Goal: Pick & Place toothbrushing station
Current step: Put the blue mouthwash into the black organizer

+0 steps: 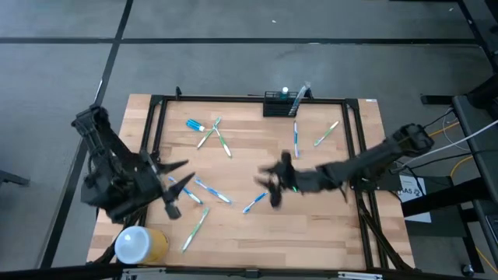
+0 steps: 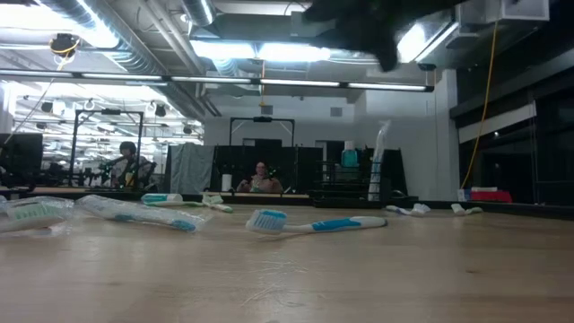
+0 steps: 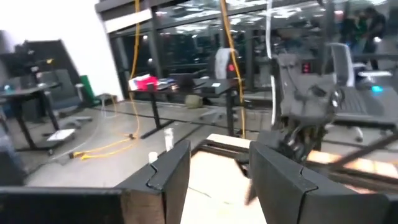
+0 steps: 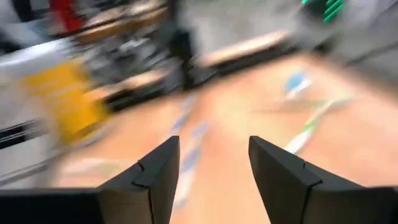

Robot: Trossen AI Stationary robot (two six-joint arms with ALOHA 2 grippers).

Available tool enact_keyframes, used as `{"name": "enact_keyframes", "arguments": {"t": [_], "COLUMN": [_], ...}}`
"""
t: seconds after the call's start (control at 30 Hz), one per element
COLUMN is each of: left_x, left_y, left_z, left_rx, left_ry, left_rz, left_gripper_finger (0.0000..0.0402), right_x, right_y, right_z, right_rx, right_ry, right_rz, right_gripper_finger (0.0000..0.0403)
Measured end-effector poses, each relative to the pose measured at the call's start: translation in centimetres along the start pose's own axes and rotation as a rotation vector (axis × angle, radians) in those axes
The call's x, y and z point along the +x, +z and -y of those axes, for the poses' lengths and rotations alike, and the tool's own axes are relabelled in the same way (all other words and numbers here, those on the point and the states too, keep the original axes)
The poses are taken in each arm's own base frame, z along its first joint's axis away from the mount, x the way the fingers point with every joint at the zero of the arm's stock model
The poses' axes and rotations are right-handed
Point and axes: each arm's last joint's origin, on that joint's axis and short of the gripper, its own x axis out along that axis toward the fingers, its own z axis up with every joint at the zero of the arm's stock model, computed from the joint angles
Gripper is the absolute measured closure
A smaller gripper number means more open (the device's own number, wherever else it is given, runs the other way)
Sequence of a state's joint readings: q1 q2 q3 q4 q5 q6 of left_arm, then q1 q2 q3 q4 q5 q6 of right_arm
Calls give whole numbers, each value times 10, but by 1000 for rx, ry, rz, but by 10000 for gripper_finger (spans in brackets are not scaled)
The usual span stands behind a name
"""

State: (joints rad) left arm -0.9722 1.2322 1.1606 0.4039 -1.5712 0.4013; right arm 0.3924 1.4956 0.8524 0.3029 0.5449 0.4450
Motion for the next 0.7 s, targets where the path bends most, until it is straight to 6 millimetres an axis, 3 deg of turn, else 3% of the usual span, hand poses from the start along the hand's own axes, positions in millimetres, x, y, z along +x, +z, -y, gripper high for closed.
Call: {"name": "enact_keyframes", "arguments": {"t": [0.1, 0.2, 0.33, 0.47, 0.57, 0.7], "left_x": [2, 28, 68, 93, 107, 123], "left_y": [-9, -10, -11, -13, -20, -25], "left_z": [11, 8, -4, -15, -13, -3], "left_rx": [67, 49, -1, 170, 383, 231], "left_ry": [5, 109, 273, 357, 190, -172], "left_rz": [0, -10, -19, -51, -19, 83], "left_gripper_finger": [247, 256, 262, 263, 263, 263], "right_x": [-18, -26, -32, -38, -46, -63], "right_y": [-8, 3, 20, 27, 27, 39], "right_z": [-21, -39, -53, -62, -68, -76], "right_rx": [119, 176, 86, 13, 14, 53], "right_ry": [91, 127, 122, 155, 236, 345], "right_rz": [-52, -19, -2, -82, -113, -80], "right_gripper_finger": [221, 232, 244, 250, 250, 250]}}
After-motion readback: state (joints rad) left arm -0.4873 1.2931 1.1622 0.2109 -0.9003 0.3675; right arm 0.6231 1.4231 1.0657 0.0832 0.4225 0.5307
